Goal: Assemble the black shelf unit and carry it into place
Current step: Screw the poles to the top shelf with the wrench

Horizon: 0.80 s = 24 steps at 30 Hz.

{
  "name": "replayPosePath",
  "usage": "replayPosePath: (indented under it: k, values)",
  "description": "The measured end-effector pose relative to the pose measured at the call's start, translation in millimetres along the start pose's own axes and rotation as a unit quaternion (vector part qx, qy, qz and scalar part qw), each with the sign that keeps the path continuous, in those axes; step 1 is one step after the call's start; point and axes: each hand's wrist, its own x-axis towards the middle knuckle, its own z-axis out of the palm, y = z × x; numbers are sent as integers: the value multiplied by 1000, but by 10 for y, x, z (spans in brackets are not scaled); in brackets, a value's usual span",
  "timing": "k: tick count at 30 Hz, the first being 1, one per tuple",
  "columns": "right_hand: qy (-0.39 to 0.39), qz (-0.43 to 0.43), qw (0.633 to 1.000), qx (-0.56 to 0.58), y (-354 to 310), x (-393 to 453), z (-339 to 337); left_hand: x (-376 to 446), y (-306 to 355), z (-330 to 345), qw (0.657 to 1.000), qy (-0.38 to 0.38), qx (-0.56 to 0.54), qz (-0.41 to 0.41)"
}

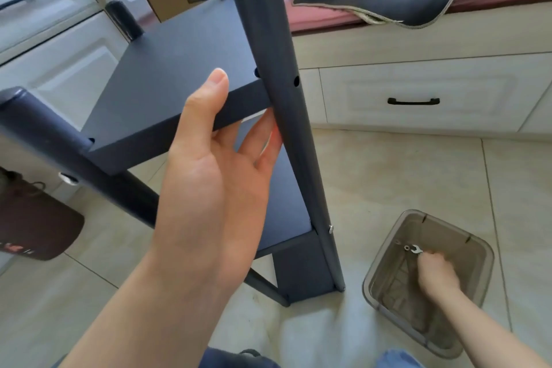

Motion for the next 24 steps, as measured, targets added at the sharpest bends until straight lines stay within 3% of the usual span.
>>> replayPosePath:
  k: [10,17,24]
  values:
    - [-67,-99,993,-9,-364,-234,10,31,1,11,1000,15,-3,-4]
    - [-79,-113,984,114,-612,-393,-229,25,-9,8,999,25,-13,-21]
    - [13,-191,958,215,-800,-1039,-1288,53,-16,-38,997,63,-23,-32]
